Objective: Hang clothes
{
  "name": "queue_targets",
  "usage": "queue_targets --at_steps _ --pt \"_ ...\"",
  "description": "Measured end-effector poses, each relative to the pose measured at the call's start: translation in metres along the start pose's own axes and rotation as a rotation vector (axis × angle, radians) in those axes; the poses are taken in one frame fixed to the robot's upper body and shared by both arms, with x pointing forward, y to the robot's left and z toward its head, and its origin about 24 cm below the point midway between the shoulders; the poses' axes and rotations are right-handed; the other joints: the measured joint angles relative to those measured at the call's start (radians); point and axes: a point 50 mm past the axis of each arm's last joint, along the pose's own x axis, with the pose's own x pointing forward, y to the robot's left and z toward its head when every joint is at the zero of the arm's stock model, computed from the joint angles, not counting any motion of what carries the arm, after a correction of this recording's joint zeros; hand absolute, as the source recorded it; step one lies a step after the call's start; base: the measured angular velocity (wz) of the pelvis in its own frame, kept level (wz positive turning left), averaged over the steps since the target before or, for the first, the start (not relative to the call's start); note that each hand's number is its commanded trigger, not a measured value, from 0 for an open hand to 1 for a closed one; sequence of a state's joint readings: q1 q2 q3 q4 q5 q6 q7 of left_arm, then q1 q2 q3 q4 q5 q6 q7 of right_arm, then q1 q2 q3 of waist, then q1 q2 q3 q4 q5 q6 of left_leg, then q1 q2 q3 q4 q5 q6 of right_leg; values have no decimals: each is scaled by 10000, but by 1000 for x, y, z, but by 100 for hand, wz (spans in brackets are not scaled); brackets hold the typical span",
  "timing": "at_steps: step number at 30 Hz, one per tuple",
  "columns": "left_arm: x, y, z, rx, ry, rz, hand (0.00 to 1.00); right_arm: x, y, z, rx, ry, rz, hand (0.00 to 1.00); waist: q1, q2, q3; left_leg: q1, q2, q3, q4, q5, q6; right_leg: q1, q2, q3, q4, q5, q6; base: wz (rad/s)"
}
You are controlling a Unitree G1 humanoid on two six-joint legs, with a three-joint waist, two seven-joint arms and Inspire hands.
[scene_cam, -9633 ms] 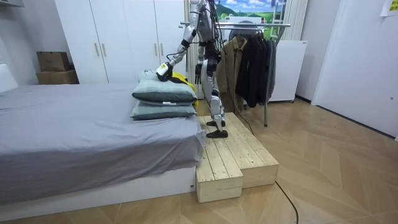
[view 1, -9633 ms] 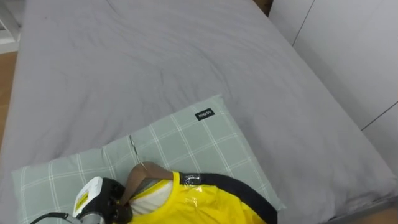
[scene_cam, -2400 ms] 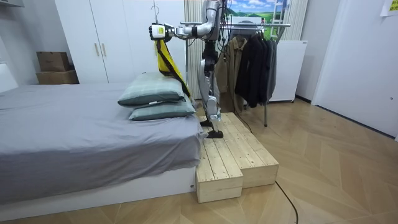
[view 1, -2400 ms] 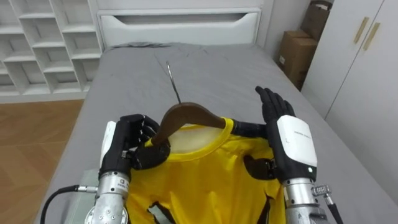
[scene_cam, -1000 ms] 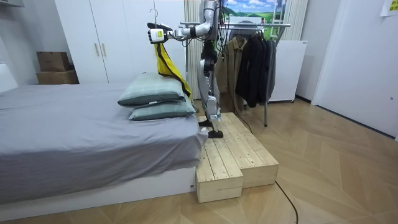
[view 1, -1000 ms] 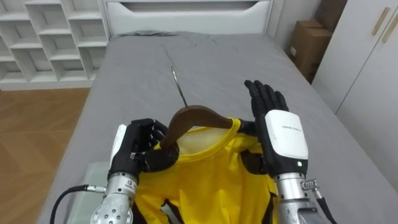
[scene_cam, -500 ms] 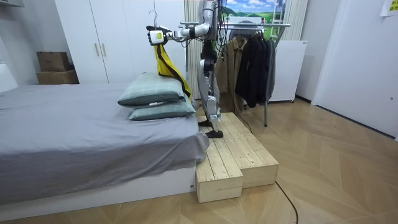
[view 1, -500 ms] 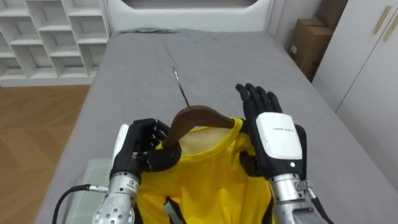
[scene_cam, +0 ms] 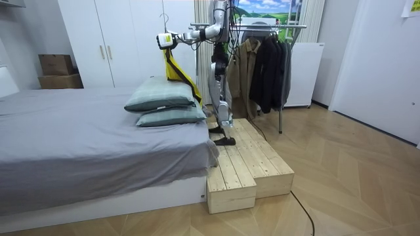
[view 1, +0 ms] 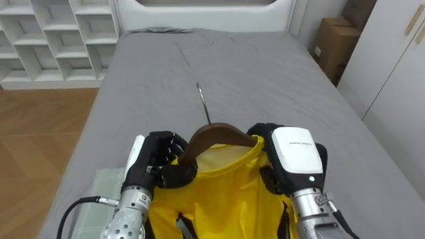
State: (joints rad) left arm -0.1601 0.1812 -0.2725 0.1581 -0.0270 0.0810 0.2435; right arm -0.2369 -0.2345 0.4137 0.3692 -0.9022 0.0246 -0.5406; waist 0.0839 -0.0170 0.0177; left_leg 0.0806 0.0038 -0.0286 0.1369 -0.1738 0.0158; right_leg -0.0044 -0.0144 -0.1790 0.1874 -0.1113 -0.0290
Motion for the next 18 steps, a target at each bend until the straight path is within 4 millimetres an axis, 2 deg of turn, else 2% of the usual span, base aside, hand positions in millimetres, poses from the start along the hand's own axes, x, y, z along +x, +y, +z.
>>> queue_targets --at_steps 5,18 --pt "0 0 0 38 25 -10 100 0 0 -2 -123 117 94 100 -4 64 -40 4 0 -10 48 1 -1 22 -2 -16 29 3 -6 0" --pt "4 2 -1 154 83 69 100 0 0 -2 -155 2 211 100 -68 74 -48 -2 -5 -8 110 1 -2 44 -9 -19 34 7 -12 0"
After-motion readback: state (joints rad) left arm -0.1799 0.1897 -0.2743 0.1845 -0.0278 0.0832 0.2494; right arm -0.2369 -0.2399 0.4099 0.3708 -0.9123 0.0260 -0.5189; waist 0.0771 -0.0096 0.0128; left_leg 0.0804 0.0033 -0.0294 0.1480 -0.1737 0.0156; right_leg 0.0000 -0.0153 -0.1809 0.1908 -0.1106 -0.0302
